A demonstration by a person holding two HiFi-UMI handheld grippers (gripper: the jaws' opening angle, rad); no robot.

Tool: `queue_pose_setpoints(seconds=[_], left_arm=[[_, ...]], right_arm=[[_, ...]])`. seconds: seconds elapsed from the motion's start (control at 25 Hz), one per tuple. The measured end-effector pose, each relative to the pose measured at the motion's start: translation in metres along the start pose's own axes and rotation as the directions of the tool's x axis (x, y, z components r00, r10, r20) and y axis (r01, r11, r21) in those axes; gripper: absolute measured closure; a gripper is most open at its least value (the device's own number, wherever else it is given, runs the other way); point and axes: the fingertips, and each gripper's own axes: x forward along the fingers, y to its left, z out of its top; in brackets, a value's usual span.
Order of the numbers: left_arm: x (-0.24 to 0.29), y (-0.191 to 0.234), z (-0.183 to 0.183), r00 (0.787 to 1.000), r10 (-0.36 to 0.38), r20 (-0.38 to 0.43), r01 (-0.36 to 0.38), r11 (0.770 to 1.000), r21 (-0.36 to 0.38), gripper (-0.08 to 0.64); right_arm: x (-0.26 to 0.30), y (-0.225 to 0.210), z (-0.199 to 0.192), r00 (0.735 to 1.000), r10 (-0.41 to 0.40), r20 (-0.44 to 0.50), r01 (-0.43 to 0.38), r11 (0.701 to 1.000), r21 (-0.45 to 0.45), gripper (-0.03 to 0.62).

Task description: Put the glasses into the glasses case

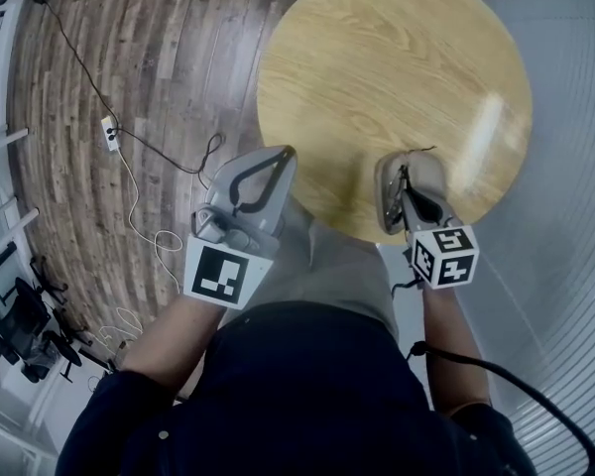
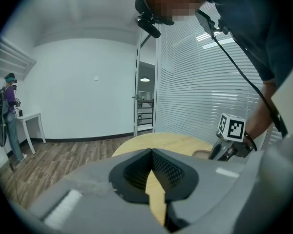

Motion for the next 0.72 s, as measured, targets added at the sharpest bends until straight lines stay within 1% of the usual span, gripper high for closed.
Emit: queue_pose_setpoints(seconds=[0.2,0.32,0.48,0.72], left_arm=[[-0.007,0.022,-0.002,0.999,0.04,-0.005,-0.04,0.999,0.002,0.554],[-0.012,0.033,-0.005,0.998,0.066,-0.009,-0.066,0.998,-0.013,0.555],[-0.017,0.03,-0.009,0.997,0.077,-0.013,-0.077,0.997,-0.021,0.554],[-0.024,0.026,-0.002,0.997,0.08,-0.003,-0.08,0.997,0.012,0.555]], right_arm=[[0.007,-0.002,0.0,0.999,-0.002,-0.051,0.002,1.0,-0.001,0.565],[0.014,-0.001,0.001,0.997,-0.003,-0.083,0.002,1.0,-0.011,0.565],[0.021,-0.004,-0.005,0.995,-0.013,-0.102,0.012,1.0,-0.012,0.565],[0.024,-0.003,-0.003,0.994,0.0,-0.107,-0.001,1.0,-0.005,0.563]])
